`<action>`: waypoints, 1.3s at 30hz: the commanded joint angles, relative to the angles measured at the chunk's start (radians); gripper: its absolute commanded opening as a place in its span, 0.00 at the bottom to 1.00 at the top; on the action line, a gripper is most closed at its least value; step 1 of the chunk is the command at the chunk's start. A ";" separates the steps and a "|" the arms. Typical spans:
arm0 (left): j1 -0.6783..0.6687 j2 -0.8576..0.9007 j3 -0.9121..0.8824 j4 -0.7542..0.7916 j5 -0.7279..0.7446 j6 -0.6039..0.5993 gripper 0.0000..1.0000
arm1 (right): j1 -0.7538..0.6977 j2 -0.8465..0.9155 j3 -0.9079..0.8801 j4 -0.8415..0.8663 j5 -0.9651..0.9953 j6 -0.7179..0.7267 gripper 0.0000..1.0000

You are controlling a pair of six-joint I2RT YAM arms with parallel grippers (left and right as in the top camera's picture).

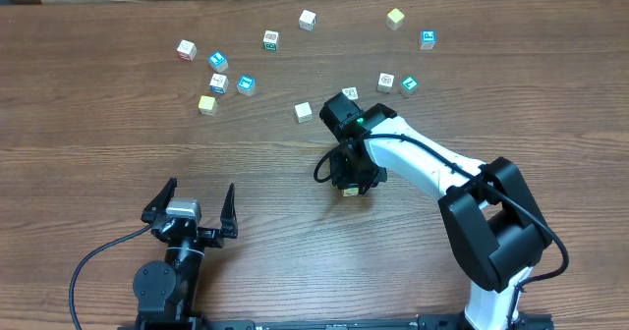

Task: Form a horizontal line
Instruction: 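Lower the yellow block onto the table and open the right gripper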

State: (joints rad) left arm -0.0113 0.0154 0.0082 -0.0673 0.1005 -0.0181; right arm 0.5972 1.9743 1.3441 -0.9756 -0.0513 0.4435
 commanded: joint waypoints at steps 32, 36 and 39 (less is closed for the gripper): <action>0.007 -0.010 -0.003 -0.003 -0.004 0.022 1.00 | -0.003 0.007 -0.003 0.005 0.009 -0.002 0.30; 0.007 -0.010 -0.003 -0.003 -0.004 0.023 1.00 | -0.003 0.007 -0.003 0.005 0.009 -0.002 0.30; 0.007 -0.010 -0.003 -0.003 -0.004 0.023 1.00 | -0.003 0.007 -0.003 0.005 0.009 -0.002 0.30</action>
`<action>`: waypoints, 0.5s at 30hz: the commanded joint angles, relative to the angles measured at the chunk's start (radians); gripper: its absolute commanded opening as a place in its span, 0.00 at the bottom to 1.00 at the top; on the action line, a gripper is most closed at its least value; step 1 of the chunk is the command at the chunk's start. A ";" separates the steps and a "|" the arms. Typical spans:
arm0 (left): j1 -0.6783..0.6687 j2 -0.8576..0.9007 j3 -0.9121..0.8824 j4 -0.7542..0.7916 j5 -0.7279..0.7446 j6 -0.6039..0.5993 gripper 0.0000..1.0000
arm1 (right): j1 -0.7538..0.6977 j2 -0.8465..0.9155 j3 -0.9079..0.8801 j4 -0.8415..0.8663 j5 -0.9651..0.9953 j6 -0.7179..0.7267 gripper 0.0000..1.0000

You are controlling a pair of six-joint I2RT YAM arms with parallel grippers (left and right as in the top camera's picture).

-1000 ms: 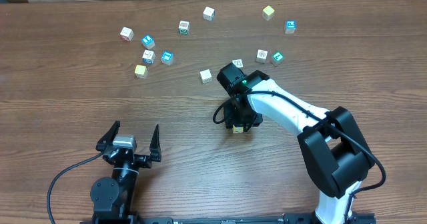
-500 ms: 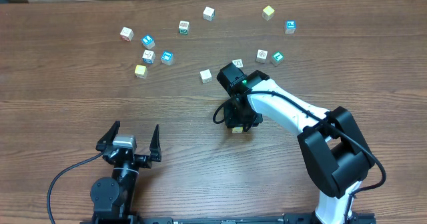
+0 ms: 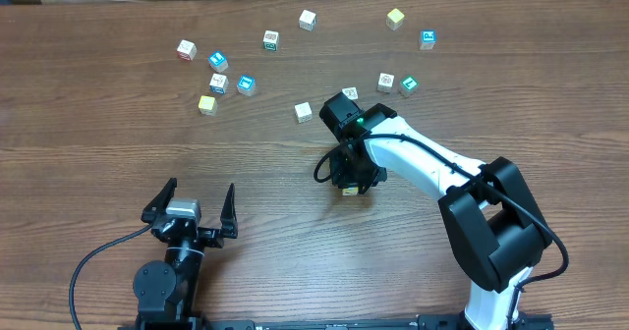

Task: Form a horizontal line
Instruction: 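Lower the yellow block onto the table and open the right gripper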

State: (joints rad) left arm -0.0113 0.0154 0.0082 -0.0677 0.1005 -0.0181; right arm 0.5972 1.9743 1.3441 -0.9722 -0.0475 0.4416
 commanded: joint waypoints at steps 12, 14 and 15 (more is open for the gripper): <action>0.007 -0.010 -0.003 -0.002 -0.004 0.023 1.00 | -0.003 0.007 -0.003 0.002 0.005 0.000 0.46; 0.007 -0.010 -0.003 -0.002 -0.004 0.023 1.00 | -0.003 0.007 -0.003 0.002 0.005 0.000 0.47; 0.007 -0.010 -0.003 -0.002 -0.004 0.023 1.00 | -0.003 0.007 -0.003 0.002 0.005 0.000 0.48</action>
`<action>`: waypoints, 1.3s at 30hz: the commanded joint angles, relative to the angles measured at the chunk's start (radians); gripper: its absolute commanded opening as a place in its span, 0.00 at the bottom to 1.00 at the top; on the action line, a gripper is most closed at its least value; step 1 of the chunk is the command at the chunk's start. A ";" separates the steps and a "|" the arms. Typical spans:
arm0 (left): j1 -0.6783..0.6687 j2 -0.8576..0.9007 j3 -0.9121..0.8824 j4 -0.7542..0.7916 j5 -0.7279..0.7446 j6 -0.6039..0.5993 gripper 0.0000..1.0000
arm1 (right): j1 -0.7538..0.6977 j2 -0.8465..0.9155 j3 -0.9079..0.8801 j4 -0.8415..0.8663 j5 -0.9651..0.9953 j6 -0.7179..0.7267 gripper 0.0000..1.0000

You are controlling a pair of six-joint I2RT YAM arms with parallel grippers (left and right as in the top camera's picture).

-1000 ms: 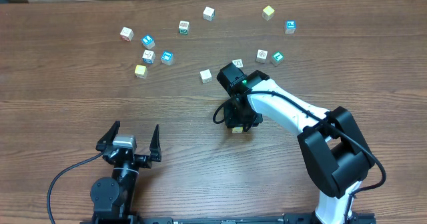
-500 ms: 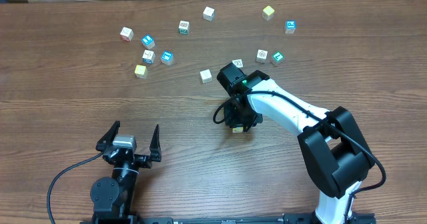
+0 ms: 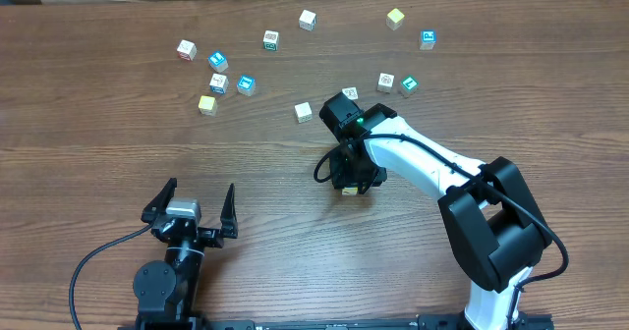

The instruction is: Form a horizontal line

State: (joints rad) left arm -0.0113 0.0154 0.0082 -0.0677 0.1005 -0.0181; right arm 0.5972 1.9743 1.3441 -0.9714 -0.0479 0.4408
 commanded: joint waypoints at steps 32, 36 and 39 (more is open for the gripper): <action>0.007 -0.010 -0.003 -0.002 -0.004 0.023 1.00 | -0.012 -0.007 0.197 -0.200 0.072 0.001 0.22; 0.007 -0.010 -0.003 -0.002 -0.004 0.023 1.00 | -0.012 -0.009 0.209 -0.206 0.072 0.001 0.25; 0.007 -0.010 -0.003 -0.002 -0.004 0.023 1.00 | -0.012 -0.009 0.206 -0.225 0.072 0.001 0.25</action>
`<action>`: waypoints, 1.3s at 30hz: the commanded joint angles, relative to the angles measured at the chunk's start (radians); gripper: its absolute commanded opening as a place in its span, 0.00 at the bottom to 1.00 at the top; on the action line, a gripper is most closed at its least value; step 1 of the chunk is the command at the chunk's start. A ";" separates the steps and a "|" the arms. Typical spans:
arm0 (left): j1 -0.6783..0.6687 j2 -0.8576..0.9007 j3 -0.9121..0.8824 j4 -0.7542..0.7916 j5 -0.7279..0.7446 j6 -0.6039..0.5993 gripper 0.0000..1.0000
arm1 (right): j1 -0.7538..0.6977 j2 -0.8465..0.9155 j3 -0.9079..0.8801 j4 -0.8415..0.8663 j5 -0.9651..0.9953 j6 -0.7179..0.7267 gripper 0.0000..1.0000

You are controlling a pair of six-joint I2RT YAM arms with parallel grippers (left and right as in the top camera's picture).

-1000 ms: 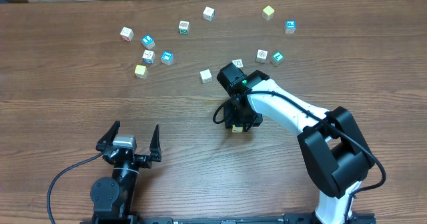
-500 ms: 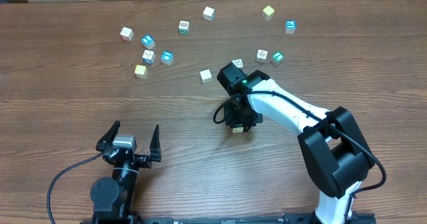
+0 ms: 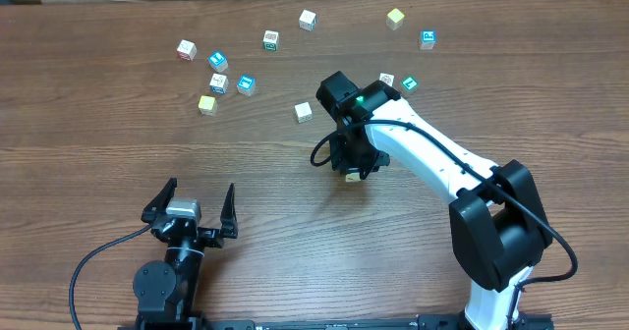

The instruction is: Form a horizontal line

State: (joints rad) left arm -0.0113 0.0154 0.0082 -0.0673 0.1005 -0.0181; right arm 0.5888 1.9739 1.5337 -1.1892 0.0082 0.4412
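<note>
Small cubes lie scattered over the far half of the wooden table (image 3: 88, 143). My right gripper (image 3: 350, 169) points down at the table's middle. A pale yellow cube (image 3: 351, 177) shows at its tips, and the fingers appear shut on it, though the wrist hides most of them. The nearest loose cube is a white one (image 3: 304, 112) to the far left of the gripper. My left gripper (image 3: 192, 204) rests open near the front edge with nothing in it.
A left cluster holds white (image 3: 186, 49), teal (image 3: 217, 60), white (image 3: 218, 82), teal (image 3: 246, 84) and yellow (image 3: 207, 104) cubes. Others lie at the back (image 3: 271, 40), (image 3: 308, 20), (image 3: 395, 18), (image 3: 428, 39). Two cubes (image 3: 386, 79), (image 3: 409, 82) lie beside the right arm.
The right arm has shifted a little toward the far side, and the yellow cube at its tips has shifted with it. The arm now covers the white cube that lay behind it. The left arm is unchanged.
At all three earlier moments my right gripper stood down over the yellow cube at the table's middle, barely changing. Now the gripper and cube sit slightly farther back together. The left gripper has stayed open at the front, and the scattered cubes have not moved.
</note>
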 commanded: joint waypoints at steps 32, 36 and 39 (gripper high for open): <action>0.007 -0.010 -0.003 -0.003 -0.004 0.023 1.00 | 0.023 -0.008 -0.140 0.128 -0.036 0.008 0.37; 0.007 -0.010 -0.003 -0.003 -0.004 0.023 1.00 | 0.023 -0.008 -0.140 0.127 -0.036 0.008 0.31; 0.007 -0.010 -0.003 -0.003 -0.004 0.023 1.00 | 0.023 -0.008 -0.140 0.129 -0.036 0.008 0.38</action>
State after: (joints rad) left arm -0.0113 0.0154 0.0082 -0.0677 0.1005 -0.0181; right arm 0.6094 1.9739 1.3983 -1.0645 -0.0231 0.4500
